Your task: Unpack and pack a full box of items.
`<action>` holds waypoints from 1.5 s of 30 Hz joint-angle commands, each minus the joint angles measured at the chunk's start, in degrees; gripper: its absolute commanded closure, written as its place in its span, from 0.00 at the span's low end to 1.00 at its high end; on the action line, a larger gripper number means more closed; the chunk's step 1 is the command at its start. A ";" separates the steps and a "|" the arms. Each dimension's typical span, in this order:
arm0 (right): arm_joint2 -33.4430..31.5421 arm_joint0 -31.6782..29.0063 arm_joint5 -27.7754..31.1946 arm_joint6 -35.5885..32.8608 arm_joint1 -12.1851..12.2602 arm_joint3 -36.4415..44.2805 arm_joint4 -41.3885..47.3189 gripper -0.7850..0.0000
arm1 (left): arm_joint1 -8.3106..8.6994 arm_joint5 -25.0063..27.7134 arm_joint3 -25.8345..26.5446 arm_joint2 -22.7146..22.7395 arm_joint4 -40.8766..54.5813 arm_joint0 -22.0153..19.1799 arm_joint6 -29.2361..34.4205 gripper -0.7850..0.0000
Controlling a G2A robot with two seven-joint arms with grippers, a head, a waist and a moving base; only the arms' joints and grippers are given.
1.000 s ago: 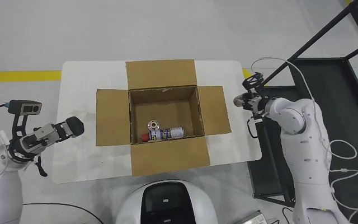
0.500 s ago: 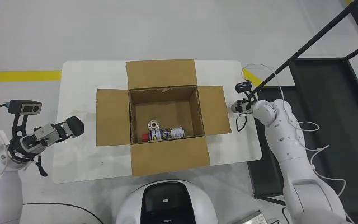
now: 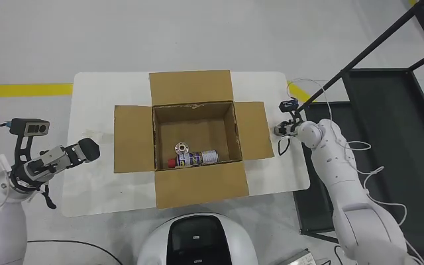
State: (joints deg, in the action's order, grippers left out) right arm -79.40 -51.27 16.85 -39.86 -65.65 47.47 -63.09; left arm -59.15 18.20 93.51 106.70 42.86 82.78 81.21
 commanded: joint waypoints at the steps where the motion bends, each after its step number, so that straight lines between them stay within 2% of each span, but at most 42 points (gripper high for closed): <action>1: -0.44 -0.07 -0.05 0.10 0.17 0.23 0.31 0.00 | 0.00 0.00 0.00 0.00 0.00 0.00 0.00 0.00; 6: -4.33 -1.59 -1.69 0.94 1.31 5.47 1.46 0.00 | 0.00 0.00 0.00 0.00 0.00 0.00 0.00 0.00; 11: -11.15 -8.23 -2.63 0.14 2.90 21.27 3.91 0.00 | 0.00 0.00 0.00 0.00 0.00 0.00 0.00 0.00; 18: -16.01 -20.63 6.61 -3.60 4.01 48.70 11.01 0.00 | 0.00 0.00 0.00 0.00 0.00 0.00 0.00 0.00; 22: -15.34 -25.56 13.54 -7.57 4.47 58.21 14.33 0.00 | 0.00 0.00 0.00 0.00 0.00 0.00 0.00 0.00; 27: -11.62 -26.72 19.32 -12.95 4.97 62.43 16.05 0.00 | 0.00 0.00 0.00 0.00 0.00 0.00 0.00 0.00; 30: -9.77 -26.48 19.15 -13.18 4.99 62.46 16.34 0.00 | 0.00 0.00 0.00 0.00 0.00 0.00 0.00 0.00; 40: -9.77 -26.48 19.15 -13.18 4.99 62.46 16.34 0.00 | 0.00 0.00 0.00 0.00 0.00 0.00 0.00 0.00; 45: -10.81 -27.02 18.63 -10.46 5.20 60.66 16.85 0.00 | 0.00 0.00 0.00 0.00 0.00 0.00 0.00 0.00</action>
State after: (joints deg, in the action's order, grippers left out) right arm -90.38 -78.56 35.09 -50.71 -60.48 108.30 -46.31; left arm -59.15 18.20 93.51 106.70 42.86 82.78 81.21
